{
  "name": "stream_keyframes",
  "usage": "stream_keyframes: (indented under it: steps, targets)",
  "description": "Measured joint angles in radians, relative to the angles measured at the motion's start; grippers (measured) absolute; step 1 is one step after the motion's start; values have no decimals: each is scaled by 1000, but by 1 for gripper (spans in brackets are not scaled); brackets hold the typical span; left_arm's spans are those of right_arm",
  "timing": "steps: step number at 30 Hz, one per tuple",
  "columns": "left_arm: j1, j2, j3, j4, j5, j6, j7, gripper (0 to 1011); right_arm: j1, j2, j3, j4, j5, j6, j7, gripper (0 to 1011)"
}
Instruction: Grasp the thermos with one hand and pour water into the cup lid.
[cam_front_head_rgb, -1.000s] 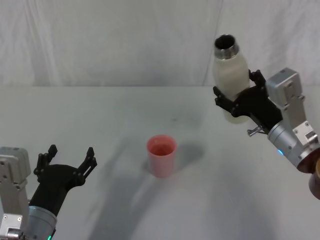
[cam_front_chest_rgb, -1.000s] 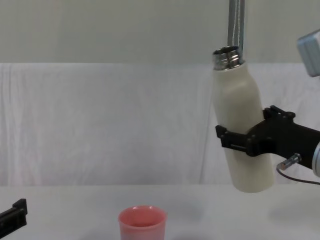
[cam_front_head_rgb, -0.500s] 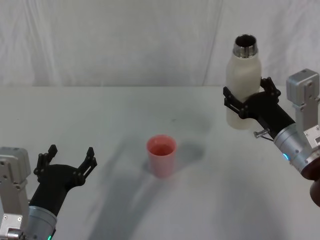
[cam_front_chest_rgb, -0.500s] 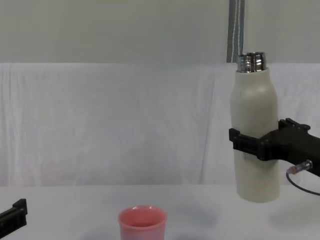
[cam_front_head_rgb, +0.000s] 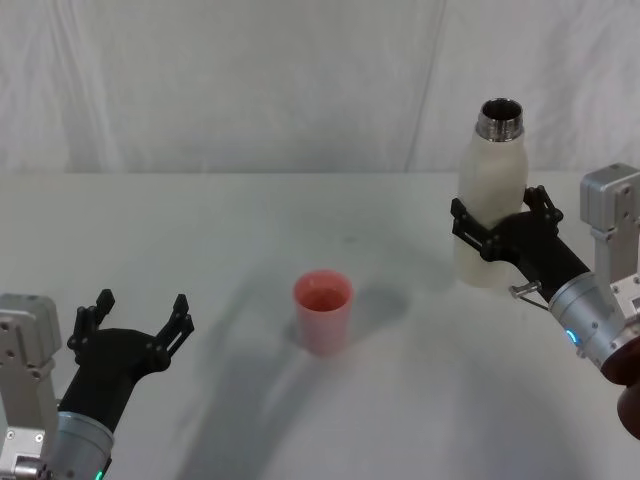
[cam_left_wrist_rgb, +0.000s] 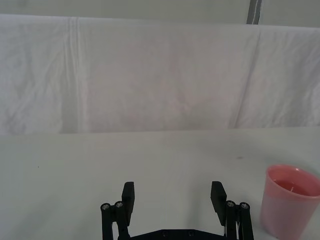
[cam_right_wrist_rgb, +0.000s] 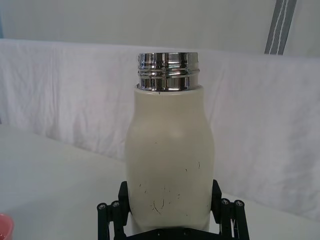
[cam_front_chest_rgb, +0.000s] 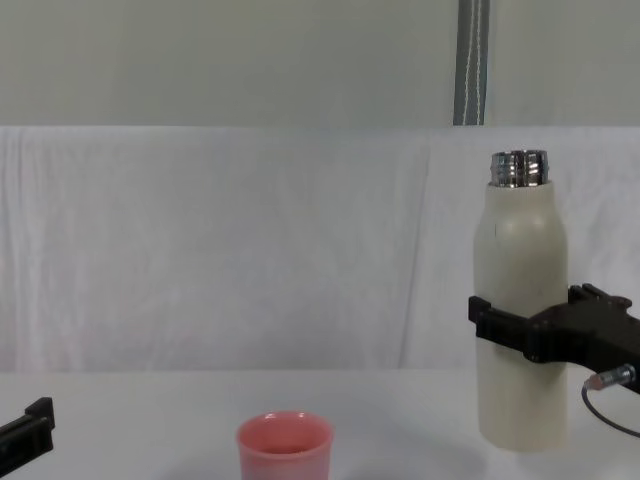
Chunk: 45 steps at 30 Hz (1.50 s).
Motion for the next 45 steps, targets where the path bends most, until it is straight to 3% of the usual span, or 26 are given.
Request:
stream_keyframes:
  steps: [26,45]
  targets:
    - [0,0,0,0,0,0,0,1001,-35,-17,-11,45,50,-42,18,950]
    - [0,0,0,0,0,0,0,1001,-44,-23,-12,62,50,-58,9,950]
